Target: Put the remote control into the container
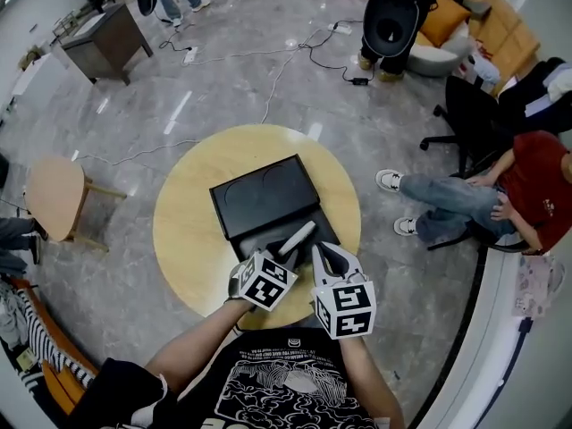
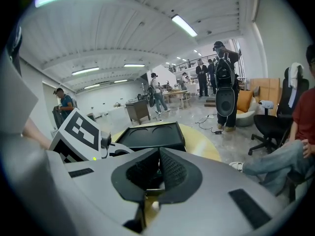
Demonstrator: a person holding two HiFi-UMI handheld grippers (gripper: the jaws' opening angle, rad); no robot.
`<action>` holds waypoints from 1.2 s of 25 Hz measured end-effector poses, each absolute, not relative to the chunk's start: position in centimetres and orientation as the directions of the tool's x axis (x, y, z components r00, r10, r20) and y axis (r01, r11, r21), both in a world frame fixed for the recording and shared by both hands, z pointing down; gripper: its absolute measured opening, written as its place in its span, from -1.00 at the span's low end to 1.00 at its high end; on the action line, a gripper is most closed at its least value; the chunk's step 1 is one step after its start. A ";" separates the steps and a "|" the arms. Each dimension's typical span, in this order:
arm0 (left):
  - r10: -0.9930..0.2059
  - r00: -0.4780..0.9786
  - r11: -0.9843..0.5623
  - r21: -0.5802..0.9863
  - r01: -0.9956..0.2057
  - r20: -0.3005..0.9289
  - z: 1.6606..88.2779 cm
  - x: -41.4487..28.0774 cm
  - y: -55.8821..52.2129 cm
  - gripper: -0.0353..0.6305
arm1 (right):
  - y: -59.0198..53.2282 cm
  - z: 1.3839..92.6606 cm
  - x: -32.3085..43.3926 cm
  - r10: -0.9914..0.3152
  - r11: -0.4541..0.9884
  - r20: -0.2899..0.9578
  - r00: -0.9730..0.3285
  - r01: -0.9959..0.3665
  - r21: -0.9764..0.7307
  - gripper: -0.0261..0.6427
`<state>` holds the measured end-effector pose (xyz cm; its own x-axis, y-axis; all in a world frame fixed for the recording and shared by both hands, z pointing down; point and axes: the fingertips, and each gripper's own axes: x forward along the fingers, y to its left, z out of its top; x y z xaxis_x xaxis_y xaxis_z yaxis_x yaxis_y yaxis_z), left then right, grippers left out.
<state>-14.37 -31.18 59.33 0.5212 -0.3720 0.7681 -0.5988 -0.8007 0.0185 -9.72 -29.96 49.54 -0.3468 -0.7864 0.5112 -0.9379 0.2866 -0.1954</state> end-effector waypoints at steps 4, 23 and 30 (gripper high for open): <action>-0.363 0.507 -0.808 0.007 -0.589 0.782 59.7 -14.3 -31.2 -0.58 | -29.9 49.5 -9.2 -0.790 0.268 0.514 -0.333 -0.943 -0.198 -0.85; -0.296 0.486 -0.820 0.042 -0.571 0.822 60.8 -14.0 -30.7 -0.57 | -30.1 49.9 -8.7 -0.786 0.270 0.516 -0.342 -0.940 -0.211 -0.85; -0.289 0.496 -0.827 0.047 -0.560 0.819 60.1 -14.2 -30.5 -0.50 | -29.5 49.7 -9.1 -0.784 0.275 0.518 -0.342 -0.939 -0.204 -0.85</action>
